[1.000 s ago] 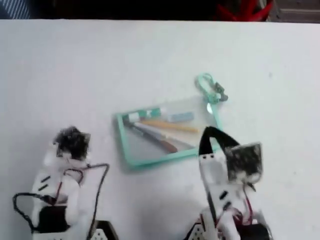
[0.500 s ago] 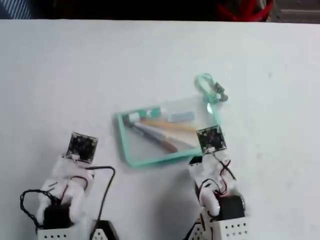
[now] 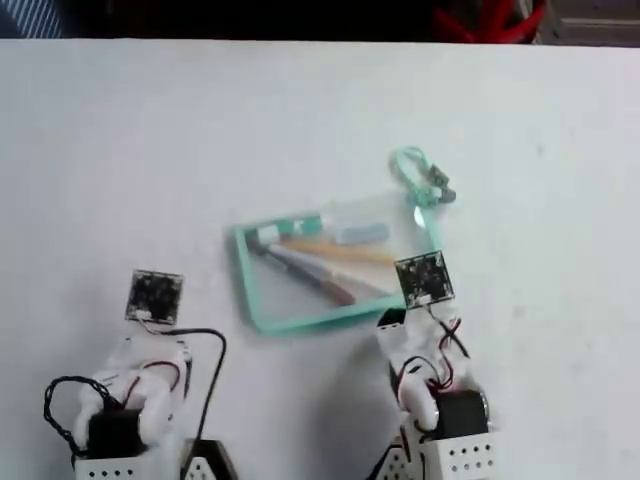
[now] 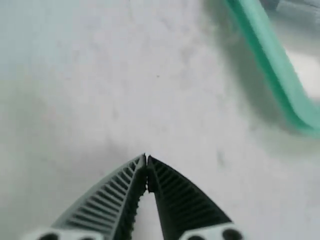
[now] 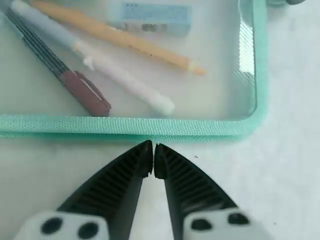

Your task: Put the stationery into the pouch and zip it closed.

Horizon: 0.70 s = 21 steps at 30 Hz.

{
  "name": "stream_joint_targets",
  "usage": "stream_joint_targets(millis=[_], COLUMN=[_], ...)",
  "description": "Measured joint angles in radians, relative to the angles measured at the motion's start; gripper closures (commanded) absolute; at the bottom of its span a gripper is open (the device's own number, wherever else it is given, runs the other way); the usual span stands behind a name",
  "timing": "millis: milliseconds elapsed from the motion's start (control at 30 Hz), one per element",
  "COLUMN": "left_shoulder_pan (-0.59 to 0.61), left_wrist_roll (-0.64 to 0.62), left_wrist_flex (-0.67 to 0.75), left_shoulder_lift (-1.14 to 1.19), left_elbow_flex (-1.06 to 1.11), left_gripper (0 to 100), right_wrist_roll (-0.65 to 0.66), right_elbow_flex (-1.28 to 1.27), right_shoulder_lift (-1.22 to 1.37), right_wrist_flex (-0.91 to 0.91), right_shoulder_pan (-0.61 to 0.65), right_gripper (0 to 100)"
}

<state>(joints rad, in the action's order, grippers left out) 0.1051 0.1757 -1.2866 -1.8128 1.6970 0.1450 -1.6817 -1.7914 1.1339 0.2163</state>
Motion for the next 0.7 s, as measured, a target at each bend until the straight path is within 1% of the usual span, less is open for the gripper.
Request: stream_joint_targets(millis=[67, 133, 267, 367, 700], left_shoulder_pan=[0.0, 0.009, 0.026, 0.029, 0.029], left_wrist_roll=[-0.063, -0.083, -0.091, -0.091, -0.091], left_wrist_flex=[0.0, 0.0, 0.0, 0.0, 0.0], left_shoulder_lift=[0.0, 0.0, 0.0, 0.0, 0.0], left_elbow_flex=[0.0, 0.0, 0.0, 0.0, 0.0], left_gripper=[98, 98, 98, 98, 98], right_wrist_roll=[0.0, 0.0, 0.0, 0.0, 0.0], right_elbow_flex=[0.0, 0.0, 0.0, 0.0, 0.0], right_shoulder_lift=[0.0, 0.0, 0.0, 0.0, 0.0], right_wrist_flex=[0.021, 0.043, 0.061, 0.121, 0.133], right_shoulder_pan=[0.002, 0.002, 0.002, 0.002, 0.002], right_gripper=[98.0, 98.1, 98.1, 98.1, 97.9])
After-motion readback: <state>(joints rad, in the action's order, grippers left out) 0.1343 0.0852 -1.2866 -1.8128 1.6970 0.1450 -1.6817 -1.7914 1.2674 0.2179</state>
